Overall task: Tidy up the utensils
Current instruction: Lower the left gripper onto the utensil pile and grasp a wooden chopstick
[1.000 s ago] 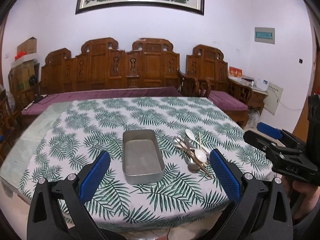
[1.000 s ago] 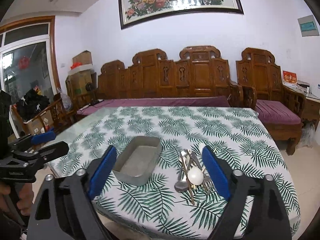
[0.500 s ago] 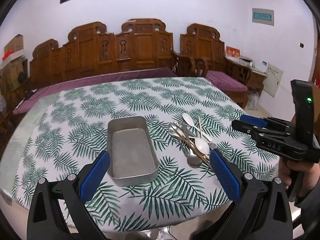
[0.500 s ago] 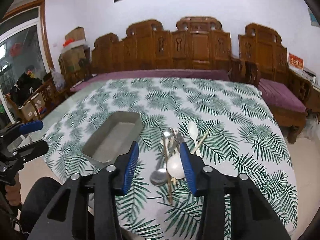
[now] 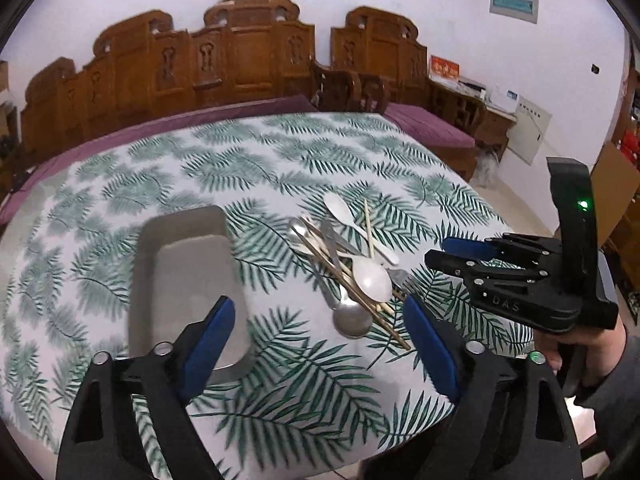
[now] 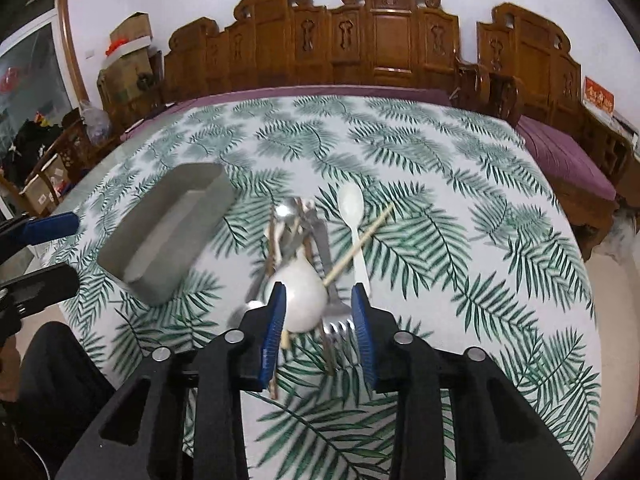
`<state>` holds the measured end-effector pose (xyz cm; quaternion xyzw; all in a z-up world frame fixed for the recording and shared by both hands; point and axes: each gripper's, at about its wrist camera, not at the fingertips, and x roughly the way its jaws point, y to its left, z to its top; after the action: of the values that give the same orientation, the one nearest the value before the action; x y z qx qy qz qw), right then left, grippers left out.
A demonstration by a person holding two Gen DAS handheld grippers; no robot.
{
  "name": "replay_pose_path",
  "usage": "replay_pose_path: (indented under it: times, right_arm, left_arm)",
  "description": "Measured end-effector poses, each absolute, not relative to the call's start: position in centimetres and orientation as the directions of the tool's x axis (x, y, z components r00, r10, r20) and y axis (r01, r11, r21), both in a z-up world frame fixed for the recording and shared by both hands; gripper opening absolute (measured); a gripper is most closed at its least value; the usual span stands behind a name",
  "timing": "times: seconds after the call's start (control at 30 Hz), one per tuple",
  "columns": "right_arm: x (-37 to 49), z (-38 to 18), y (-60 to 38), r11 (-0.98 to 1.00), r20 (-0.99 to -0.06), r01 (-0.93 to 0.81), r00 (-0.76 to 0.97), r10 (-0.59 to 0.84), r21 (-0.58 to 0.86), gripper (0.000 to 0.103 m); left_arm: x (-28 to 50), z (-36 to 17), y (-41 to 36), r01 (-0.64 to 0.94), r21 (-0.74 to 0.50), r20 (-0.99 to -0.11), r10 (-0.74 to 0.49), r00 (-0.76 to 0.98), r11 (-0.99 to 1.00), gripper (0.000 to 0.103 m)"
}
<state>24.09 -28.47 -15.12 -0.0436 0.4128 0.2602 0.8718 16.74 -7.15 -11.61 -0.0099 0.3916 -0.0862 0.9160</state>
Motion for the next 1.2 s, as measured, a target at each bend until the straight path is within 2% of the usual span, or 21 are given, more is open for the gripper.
replay_pose_path:
  times: [0.07,0.1,0.33,0.5,0.7,1.0,1.1,1.2]
  right_arm:
    - [24.4,-16.1,-28.9,0.864,-0.756,-0.486,0.513,0.407,0.135,0.029]
    - [24.6,-16.3,-29.1,0.866,-0.76,-0.481,0.51,0.404,0.137,0.029]
    - [25.7,-17.2,-30.6,0.878,-0.766,-0.445,0.499,0.405,0.175,0.029]
    - [26.1,-17.0,-31.3,0.884,-0.765,-0.427,0.499,0.407,0.191,0.029]
    - [26.2,-16.9,-31.3,0.882,-0.762,-0.427,0.497,0.414,0.201,0.029]
    - [26.2,-16.8,-31.3,0.882,-0.761,-0.427,0.5,0.413,0.199,0.029]
    - [26.2,-16.8,-31.3,0.882,-0.762,-0.427,0.499,0.412,0.197,0.029]
    - [26.1,-16.7,-31.2,0.882,-0.763,-0.43,0.499,0.411,0.194,0.029]
  left_arm:
    - [17.7,-12.7,-7.8,0.149,-0.096,-0.736,-0.171,0.655,0.984,0.076]
    - [18.2,-13.3,-8.2,0.147,-0.099,-0.745,-0.172,0.644,0.984,0.071]
    - [21.1,-16.3,-9.8,0.129,-0.114,-0.792,-0.169,0.587,0.985,0.055]
    - [23.2,-18.2,-10.9,0.113,-0.122,-0.815,-0.165,0.556,0.986,0.049]
    - [25.6,-20.7,-11.2,0.055,-0.14,-0.845,-0.148,0.513,0.989,0.026]
    - [27.7,-21.7,-11.1,0.021,-0.165,-0.856,-0.154,0.494,0.986,0.024]
    - [28.1,-22.0,-11.1,0.015,-0.181,-0.859,-0.166,0.484,0.983,0.015]
    - [28.0,-21.9,-10.9,0.01,-0.201,-0.855,-0.181,0.486,0.979,0.011]
